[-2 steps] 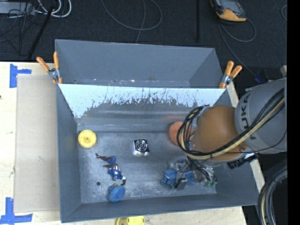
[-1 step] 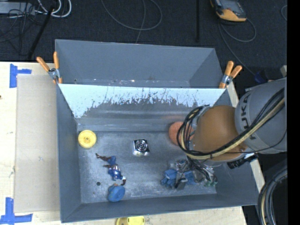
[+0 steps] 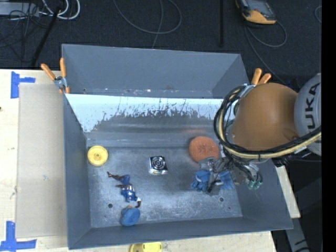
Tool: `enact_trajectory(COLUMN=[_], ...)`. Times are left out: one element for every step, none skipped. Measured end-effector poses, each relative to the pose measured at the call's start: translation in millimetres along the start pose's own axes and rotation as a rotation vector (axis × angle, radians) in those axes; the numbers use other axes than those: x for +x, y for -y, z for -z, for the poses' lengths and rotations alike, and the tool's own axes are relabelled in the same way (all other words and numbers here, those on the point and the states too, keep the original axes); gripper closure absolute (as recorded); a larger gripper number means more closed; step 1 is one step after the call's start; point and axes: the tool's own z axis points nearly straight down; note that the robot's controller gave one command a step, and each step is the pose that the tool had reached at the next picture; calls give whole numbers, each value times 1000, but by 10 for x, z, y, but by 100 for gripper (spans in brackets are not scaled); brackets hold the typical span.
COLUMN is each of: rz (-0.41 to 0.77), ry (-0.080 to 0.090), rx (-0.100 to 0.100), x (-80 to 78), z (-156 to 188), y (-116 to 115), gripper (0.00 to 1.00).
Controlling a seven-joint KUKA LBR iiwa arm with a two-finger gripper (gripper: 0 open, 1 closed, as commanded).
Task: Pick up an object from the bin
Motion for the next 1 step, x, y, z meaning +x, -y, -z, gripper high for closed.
enact_trajectory(rz=[-1], ry=[0], rx=[0], x=[0], z=[0], y=[1], gripper=[100])
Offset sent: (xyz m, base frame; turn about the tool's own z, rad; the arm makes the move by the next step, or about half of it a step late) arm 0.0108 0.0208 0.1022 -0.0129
